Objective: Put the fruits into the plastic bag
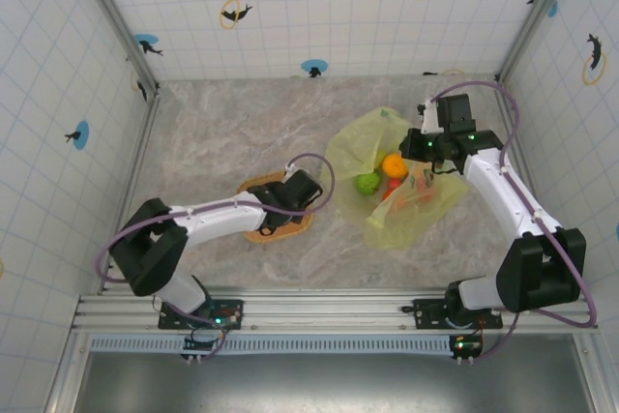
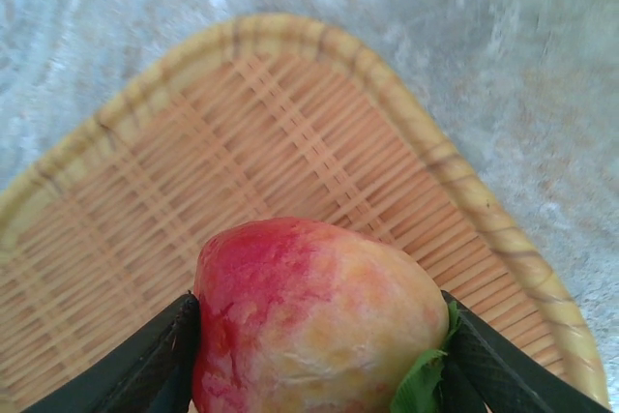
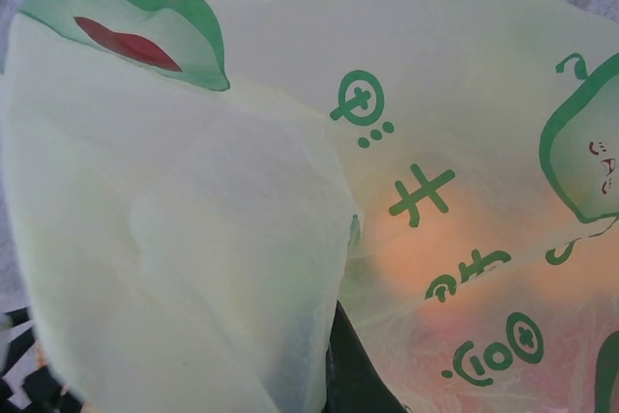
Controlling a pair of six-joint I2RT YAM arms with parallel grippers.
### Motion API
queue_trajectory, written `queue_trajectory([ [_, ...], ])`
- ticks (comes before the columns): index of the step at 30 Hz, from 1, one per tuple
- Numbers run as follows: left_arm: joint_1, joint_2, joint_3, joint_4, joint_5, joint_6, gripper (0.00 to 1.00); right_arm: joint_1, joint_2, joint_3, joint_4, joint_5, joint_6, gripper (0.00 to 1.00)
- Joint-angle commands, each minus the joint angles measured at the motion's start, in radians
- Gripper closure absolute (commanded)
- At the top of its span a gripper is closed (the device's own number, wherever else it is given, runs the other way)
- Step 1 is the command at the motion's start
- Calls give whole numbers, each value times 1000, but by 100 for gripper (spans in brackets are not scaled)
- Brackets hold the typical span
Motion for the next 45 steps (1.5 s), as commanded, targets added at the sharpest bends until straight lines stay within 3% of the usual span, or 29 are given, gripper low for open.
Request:
queue_trajectory([
  [1, -4, -97, -26, 41, -35, -19, 50, -4, -7, -7, 7, -3, -8, 100],
  [11, -72, -271, -25, 316, 278, 34, 54, -3, 2, -8, 13, -6, -4, 100],
  [15, -99, -185, 22, 413, 395, 39, 54, 0, 1, -8, 14, -8, -2, 100],
  [23, -132, 87, 234, 495, 523, 85, 54, 1, -28, 12, -9, -3, -2, 100],
  [39, -135, 423, 430, 748, 370, 28, 50, 0, -96, 29, -18, -16, 44, 100],
  [45, -133, 538, 514, 776, 401, 6, 44, 0, -99, 26, -23, -11, 38, 100],
])
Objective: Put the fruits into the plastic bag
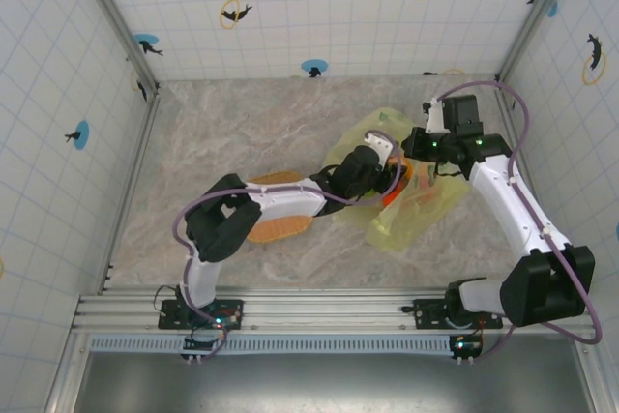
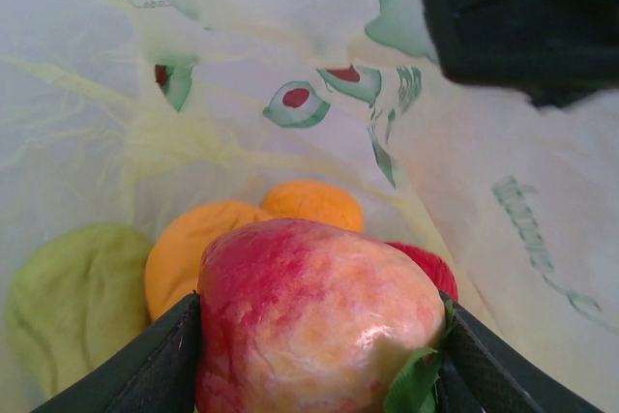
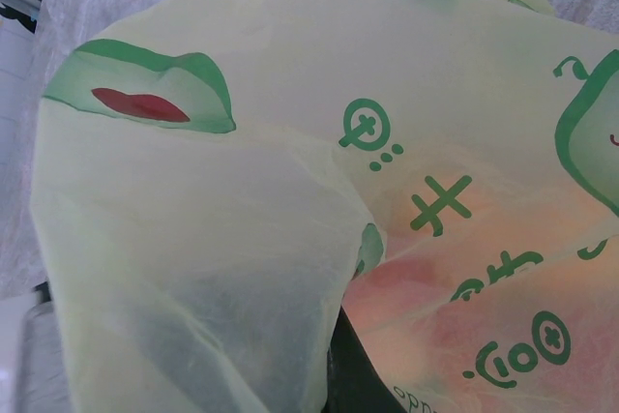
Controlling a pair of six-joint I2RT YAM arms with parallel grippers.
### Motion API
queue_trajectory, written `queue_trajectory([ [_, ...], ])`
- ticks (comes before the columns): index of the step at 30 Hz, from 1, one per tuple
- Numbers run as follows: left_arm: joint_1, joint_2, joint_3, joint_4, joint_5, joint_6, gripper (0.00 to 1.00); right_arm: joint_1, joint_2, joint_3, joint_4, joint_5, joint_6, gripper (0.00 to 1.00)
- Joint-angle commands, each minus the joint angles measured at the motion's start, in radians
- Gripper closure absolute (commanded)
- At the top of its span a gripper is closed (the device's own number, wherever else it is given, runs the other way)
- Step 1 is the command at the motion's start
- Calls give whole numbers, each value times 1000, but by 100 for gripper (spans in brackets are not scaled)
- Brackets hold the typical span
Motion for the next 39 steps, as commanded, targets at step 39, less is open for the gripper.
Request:
queue_trajectory([
  [39, 46, -418, -300, -144, 206, -1, 23, -28, 14, -29, 18, -10, -23, 100],
])
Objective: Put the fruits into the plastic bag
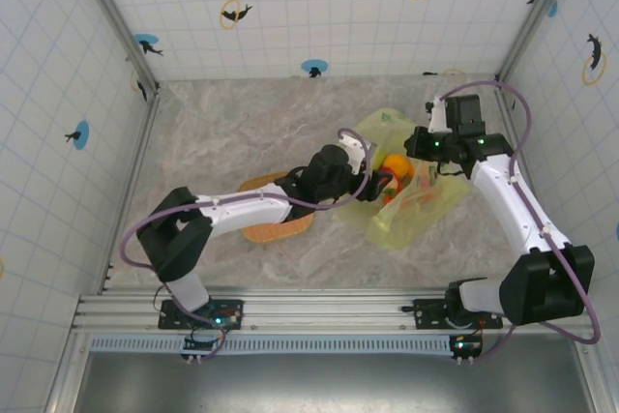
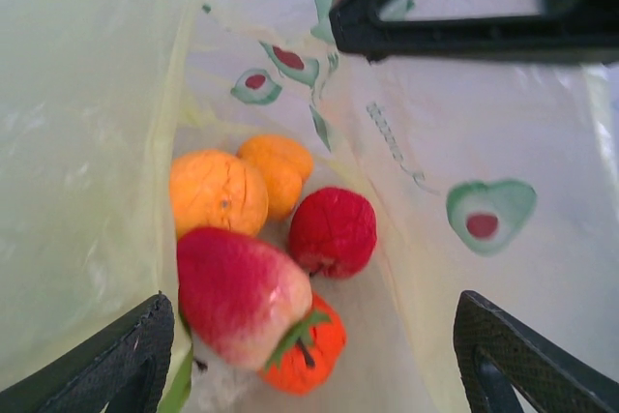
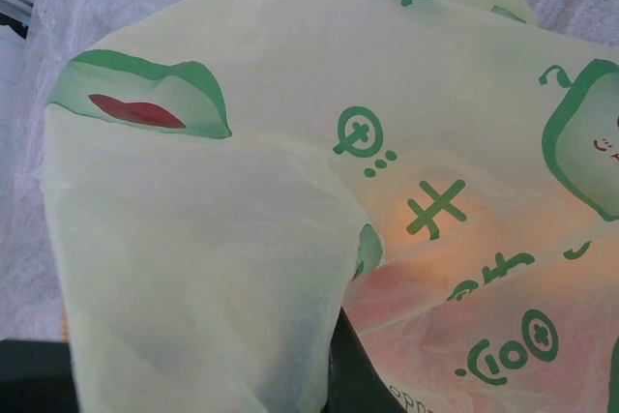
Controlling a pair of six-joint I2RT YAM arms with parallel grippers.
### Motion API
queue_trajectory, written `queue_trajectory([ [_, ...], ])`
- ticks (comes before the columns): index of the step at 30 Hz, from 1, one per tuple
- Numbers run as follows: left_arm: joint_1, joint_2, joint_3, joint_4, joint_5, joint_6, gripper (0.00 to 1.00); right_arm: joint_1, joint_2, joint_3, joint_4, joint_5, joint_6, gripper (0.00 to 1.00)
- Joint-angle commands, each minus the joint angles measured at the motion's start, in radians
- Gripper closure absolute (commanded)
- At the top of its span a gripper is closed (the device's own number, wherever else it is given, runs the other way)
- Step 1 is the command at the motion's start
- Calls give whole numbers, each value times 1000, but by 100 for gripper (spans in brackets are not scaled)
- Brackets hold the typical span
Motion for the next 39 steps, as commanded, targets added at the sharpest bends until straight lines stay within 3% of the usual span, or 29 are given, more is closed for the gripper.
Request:
queue_trajectory([
  [1, 4, -98, -50, -75, 50, 29, 23, -7, 10, -26, 15, -11, -11, 100],
  [8, 14, -267, -201, -165, -9, -7, 22, -9, 15, -31, 23, -12, -10, 100],
  [15, 32, -373, -368, -180, -153, -245, 21, -10, 21, -33, 29, -15, -6, 100],
  [20, 35, -322, -401, -118, -147, -379, 20, -9, 22, -35, 38, -21, -2, 100],
  [27, 35, -179, -354, -10, -84, -434, 23, -10, 17, -37, 36, -18, -7, 100],
  [33, 34, -55, -295, 73, -34, -454, 41, -10, 16, -40, 35, -19, -8, 100],
  [39, 33, 8, -263, 111, 1, -449, 73, -12, 17, -39, 32, -18, -11, 100],
])
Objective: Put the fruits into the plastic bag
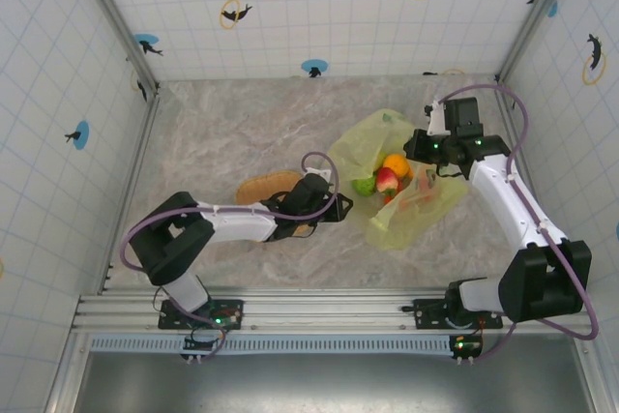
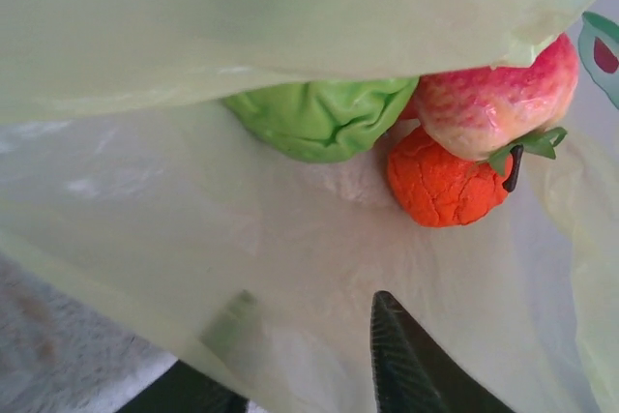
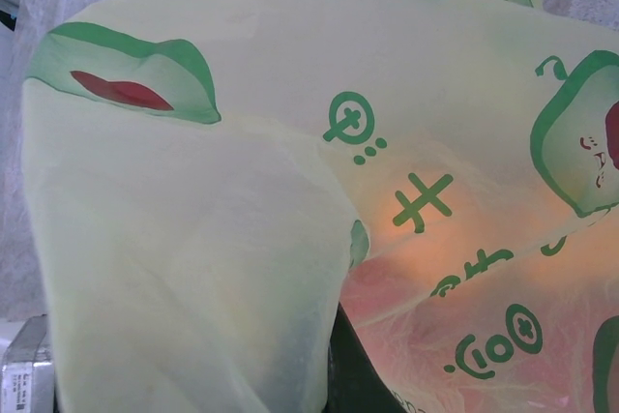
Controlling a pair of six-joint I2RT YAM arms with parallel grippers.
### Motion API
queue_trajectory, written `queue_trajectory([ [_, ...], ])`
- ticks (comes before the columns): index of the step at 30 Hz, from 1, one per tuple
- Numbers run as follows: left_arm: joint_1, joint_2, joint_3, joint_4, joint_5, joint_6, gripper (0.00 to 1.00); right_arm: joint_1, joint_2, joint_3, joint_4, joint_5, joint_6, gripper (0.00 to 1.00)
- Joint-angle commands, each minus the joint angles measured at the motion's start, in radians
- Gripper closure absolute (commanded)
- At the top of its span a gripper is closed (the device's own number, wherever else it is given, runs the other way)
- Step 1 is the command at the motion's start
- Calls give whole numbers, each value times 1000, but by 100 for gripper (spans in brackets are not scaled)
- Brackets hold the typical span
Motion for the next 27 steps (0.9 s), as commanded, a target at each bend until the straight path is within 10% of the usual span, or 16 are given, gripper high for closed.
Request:
queue_trajectory([
  [1, 3, 8, 30, 46, 27, 5, 78, -8, 1, -9, 7, -4, -14, 100],
  [6, 9, -59, 29, 30, 40, 72, 100, -15, -16, 1, -7, 37, -28, 100],
  [17, 79, -225, 189, -40, 292, 118, 100, -45, -49, 190, -154, 147, -87, 100],
  [27, 185, -253, 221, -128, 256, 141, 100, -41, -51, 152, -103, 99, -42, 100],
])
